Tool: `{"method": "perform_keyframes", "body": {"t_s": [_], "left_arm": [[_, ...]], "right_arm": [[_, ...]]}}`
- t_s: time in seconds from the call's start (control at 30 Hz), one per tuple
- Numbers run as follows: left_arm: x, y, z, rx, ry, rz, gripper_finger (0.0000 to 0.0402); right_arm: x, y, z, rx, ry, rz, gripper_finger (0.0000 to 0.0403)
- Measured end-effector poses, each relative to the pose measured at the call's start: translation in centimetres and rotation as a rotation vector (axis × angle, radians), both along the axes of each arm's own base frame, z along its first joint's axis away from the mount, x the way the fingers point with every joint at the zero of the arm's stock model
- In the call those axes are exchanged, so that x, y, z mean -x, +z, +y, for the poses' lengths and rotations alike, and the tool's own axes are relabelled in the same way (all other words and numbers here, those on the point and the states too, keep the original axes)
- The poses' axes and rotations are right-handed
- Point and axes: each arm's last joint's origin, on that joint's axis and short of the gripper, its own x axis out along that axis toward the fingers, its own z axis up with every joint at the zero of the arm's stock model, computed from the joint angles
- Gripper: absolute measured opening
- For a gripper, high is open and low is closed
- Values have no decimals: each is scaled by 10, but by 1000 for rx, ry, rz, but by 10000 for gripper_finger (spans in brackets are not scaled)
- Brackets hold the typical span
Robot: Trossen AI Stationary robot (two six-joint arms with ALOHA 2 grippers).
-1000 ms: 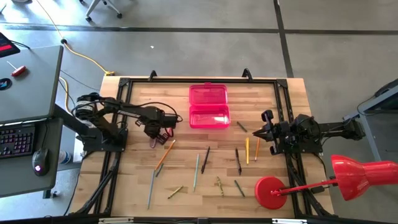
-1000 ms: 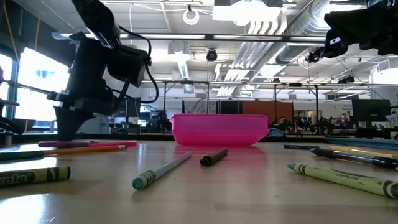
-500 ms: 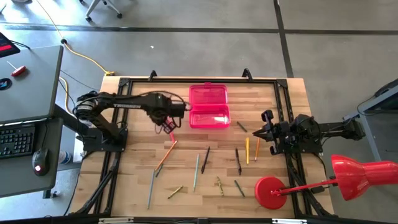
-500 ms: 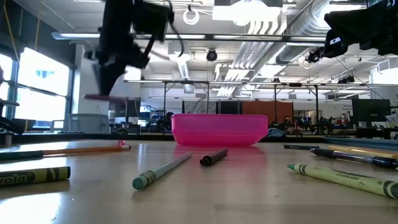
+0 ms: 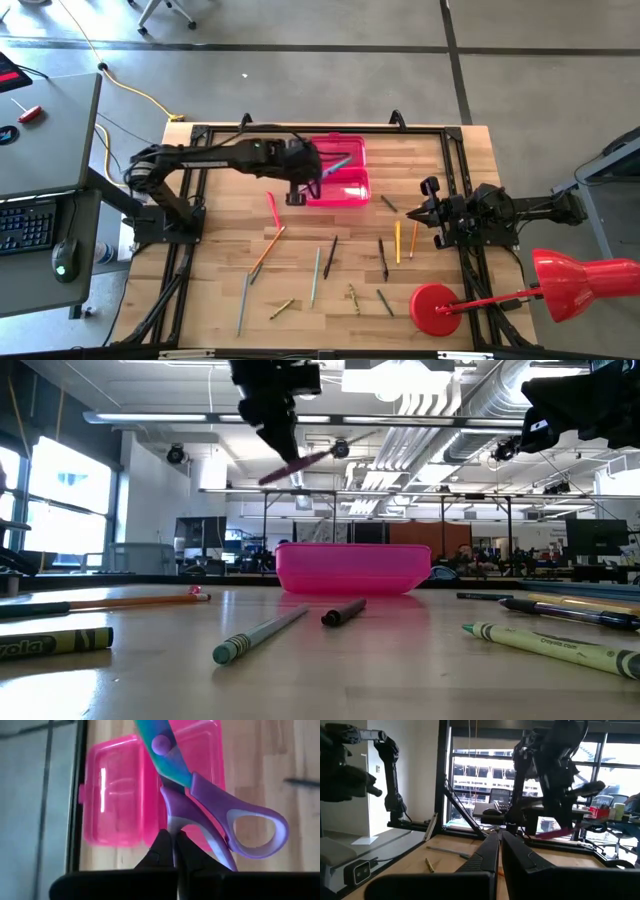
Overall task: Pick & place school supplies into a supply box
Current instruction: Put the purple scissors into the pink supply box
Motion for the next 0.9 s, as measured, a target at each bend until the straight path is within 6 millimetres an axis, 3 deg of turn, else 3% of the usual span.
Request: {"method": "perform_keyframes", "body": {"t_s": [0.23, 0.37, 0.9], "left_arm": [[-30, -52, 14, -97, -128, 179, 13], [-42, -73, 22, -164, -101, 215, 17], [-49, -83, 23, -38, -89, 125, 16]], "right_arm": [[0, 0, 0, 0, 0, 0, 0], [0, 0, 0, -1, -1, -1, 0], [-1, -1, 0, -1, -4, 6, 0]]}}
